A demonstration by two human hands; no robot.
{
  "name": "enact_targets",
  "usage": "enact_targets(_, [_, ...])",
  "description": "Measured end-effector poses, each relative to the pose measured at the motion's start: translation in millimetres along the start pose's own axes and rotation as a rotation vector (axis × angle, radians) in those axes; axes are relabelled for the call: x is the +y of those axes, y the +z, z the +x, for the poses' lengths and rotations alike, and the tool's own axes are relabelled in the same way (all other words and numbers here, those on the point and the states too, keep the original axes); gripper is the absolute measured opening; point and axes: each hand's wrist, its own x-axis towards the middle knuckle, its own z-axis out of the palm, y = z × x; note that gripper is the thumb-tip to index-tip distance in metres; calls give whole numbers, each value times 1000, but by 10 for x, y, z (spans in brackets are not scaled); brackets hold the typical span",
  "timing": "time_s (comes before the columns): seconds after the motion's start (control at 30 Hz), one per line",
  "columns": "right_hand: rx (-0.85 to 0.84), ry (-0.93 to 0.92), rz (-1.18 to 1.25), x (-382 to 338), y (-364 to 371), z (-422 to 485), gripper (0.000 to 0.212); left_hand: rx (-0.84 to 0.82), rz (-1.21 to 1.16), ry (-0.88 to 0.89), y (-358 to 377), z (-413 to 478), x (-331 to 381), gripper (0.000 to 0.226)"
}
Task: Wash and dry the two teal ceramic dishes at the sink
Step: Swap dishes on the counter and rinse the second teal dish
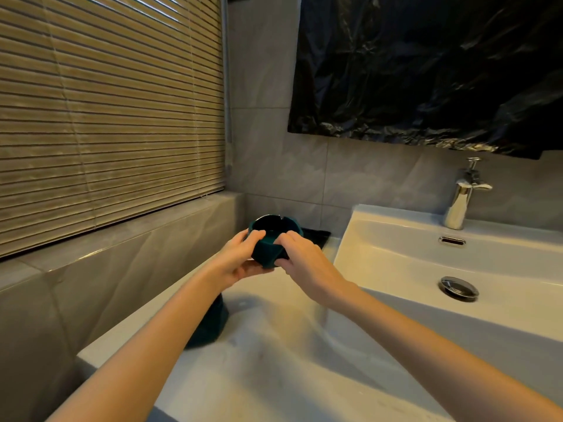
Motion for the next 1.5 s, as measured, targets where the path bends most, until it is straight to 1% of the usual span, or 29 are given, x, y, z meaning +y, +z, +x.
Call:
enact_targets(0.07, [-25, 15, 38, 0, -268, 0, 24, 29, -8, -26, 133, -18, 140, 26])
enact_targets(0.1, [-42, 20, 81, -7, -395, 5, 24, 43, -3, -40, 178, -5, 181, 23])
enact_targets(0.17, [-35, 36, 158, 54, -694, -38, 18, 20, 16, -54, 354, 3, 265, 23])
enact_targets(0.23, [52, 81, 179, 224, -958, -99, 16, -23, 25, -43, 527, 34, 316, 23])
enact_targets(0.3, [174, 170, 162, 487, -1181, -188, 16, -69, 68, -9, 717, 86, 347, 23])
enact_targets(0.37, [229, 281, 140, 777, -1340, -300, 20, -122, 130, 37, 914, 136, 359, 29])
enact_targets(0.43, [160, 455, 211, 1092, -1482, -444, 29, -192, 170, 86, 1176, 172, 361, 31])
enact_targets(0.5, [47, 631, 366, 1350, -1615, -605, 36, -262, 219, 132, 1472, 196, 349, 31])
enact_targets(0.53, [5, 683, 438, 1463, -1676, -680, 37, -293, 248, 153, 1619, 209, 336, 30])
enact_targets(0.57, [-21, 717, 514, 1577, -1736, -757, 35, -325, 273, 169, 1766, 220, 315, 30])
enact_targets(0.63, [-42, 759, 662, 1766, -1862, -920, 23, -401, 301, 199, 2054, 266, 252, 32])
enact_targets(0.7, [-60, 782, 756, 1954, -1980, -1080, 20, -463, 338, 240, 2335, 295, 195, 35])
enact_targets(0.77, [-95, 809, 765, 2115, -2067, -1224, 23, -484, 406, 294, 2592, 335, 136, 44])
enact_targets(0.83, [-142, 844, 683, 2231, -2084, -1315, 28, -516, 434, 344, 2771, 387, 55, 53])
enact_targets(0.93, [-127, 839, 508, 2404, -2066, -1381, 30, -588, 461, 459, 2998, 508, -58, 58])
enact_targets(1.03, [-15, 831, 438, 2594, -1989, -1408, 35, -614, 516, 633, 3155, 662, -106, 66])
enact_targets(1.17, [105, 747, 363, 2835, -1862, -1425, 38, -633, 621, 773, 3273, 879, -167, 74])
enact_targets(1.23, [140, 694, 338, 2906, -1822, -1434, 37, -611, 701, 870, 3304, 933, -181, 76])
enact_targets(1.33, [237, 608, 331, 2976, -1764, -1462, 37, -560, 798, 1058, 3342, 974, -190, 83])
enact_targets(1.5, [409, 538, 216, 3005, -1705, -1510, 48, -432, 1009, 1361, 3391, 1031, -194, 92])
